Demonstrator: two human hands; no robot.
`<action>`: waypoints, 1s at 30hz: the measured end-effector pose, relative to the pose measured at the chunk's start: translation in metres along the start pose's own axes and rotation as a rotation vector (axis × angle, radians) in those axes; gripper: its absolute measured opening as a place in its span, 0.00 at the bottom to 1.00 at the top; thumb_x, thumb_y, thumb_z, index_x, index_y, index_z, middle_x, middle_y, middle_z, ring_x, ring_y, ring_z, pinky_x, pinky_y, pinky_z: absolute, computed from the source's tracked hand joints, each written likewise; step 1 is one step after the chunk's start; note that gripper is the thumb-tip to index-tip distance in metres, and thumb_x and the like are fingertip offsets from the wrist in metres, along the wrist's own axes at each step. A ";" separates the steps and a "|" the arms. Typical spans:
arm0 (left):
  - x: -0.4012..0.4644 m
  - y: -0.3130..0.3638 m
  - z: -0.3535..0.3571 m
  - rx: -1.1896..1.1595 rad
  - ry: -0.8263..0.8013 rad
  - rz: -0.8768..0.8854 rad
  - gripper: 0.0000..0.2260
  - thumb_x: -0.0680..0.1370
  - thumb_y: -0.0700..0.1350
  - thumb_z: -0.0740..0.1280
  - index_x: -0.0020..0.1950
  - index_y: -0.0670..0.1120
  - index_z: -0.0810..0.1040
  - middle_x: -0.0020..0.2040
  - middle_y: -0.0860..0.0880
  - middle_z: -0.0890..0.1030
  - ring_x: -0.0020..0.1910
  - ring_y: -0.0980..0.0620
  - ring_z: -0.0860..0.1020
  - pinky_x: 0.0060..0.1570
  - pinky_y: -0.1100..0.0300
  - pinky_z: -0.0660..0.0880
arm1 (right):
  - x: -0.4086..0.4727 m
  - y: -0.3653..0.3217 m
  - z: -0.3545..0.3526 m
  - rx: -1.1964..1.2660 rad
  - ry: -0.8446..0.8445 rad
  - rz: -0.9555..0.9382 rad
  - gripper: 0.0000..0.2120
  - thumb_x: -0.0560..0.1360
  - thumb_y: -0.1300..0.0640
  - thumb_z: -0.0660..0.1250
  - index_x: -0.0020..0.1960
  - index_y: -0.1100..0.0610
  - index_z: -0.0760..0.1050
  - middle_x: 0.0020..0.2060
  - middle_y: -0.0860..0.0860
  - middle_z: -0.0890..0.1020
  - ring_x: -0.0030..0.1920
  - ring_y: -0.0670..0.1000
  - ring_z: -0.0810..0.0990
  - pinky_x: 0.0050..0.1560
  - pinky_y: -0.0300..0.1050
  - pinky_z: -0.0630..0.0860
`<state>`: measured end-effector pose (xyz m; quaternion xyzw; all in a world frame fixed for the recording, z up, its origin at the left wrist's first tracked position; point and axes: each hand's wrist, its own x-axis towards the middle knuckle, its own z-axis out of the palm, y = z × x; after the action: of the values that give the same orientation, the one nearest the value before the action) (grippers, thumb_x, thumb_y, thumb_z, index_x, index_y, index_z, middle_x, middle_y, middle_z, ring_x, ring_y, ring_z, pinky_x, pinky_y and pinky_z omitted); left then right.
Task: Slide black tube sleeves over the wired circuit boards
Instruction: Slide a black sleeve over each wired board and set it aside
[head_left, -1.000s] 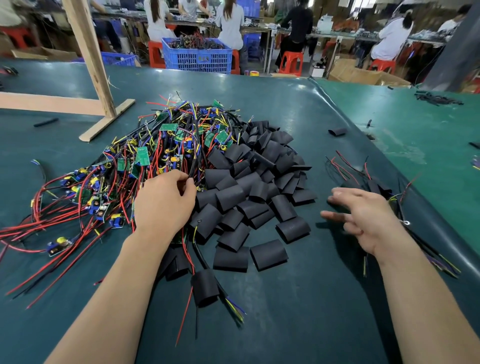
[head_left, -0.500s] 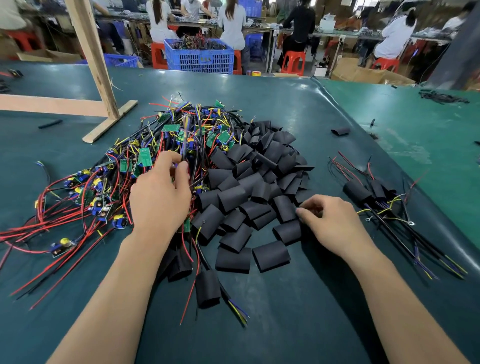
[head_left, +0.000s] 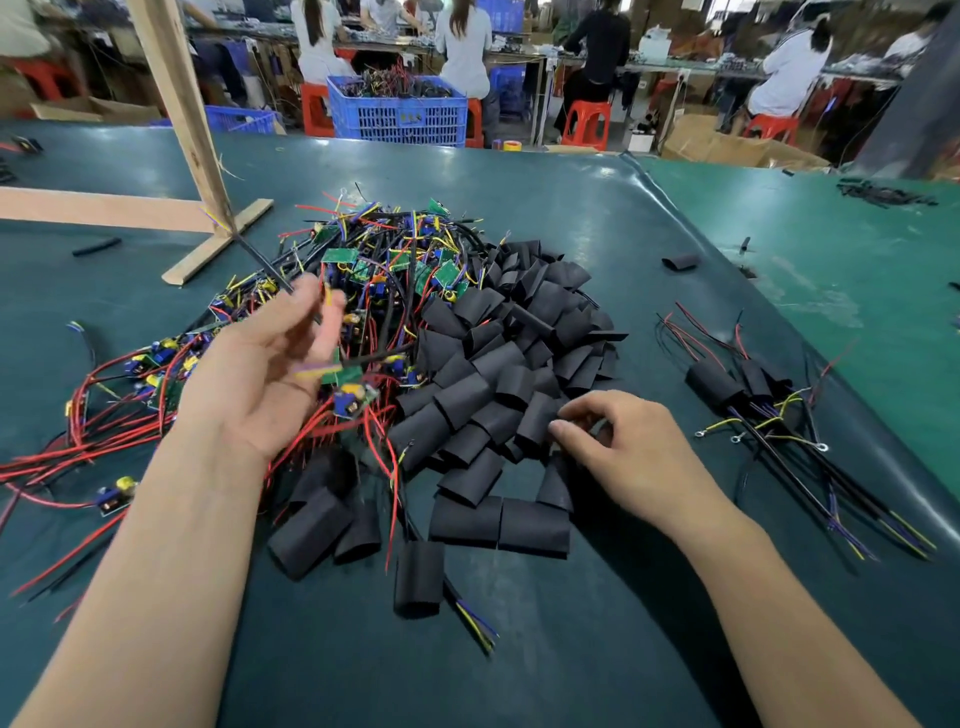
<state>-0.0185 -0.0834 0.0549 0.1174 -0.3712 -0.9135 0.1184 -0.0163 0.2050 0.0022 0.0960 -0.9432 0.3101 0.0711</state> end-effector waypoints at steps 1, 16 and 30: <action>0.001 0.000 -0.001 0.023 -0.025 0.082 0.07 0.78 0.36 0.66 0.44 0.44 0.83 0.40 0.51 0.83 0.42 0.53 0.84 0.43 0.66 0.79 | 0.000 -0.001 0.000 0.028 0.023 -0.009 0.07 0.76 0.47 0.69 0.50 0.47 0.81 0.44 0.41 0.81 0.41 0.41 0.76 0.45 0.42 0.74; 0.004 0.002 -0.027 1.621 -0.215 0.143 0.06 0.75 0.46 0.70 0.40 0.55 0.84 0.31 0.58 0.82 0.33 0.61 0.78 0.37 0.63 0.70 | -0.003 -0.005 0.002 0.141 0.023 -0.106 0.03 0.77 0.51 0.69 0.47 0.47 0.81 0.42 0.41 0.82 0.40 0.45 0.79 0.46 0.40 0.75; 0.011 0.000 -0.024 1.324 0.215 0.641 0.01 0.79 0.48 0.67 0.47 0.53 0.76 0.44 0.50 0.81 0.39 0.47 0.80 0.50 0.50 0.77 | -0.004 -0.006 0.001 0.150 0.007 -0.072 0.04 0.77 0.50 0.68 0.48 0.47 0.81 0.42 0.40 0.82 0.40 0.43 0.79 0.44 0.37 0.75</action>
<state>-0.0221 -0.1020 0.0365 0.1389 -0.8465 -0.4028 0.3193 -0.0114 0.2004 0.0043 0.1337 -0.9129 0.3776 0.0778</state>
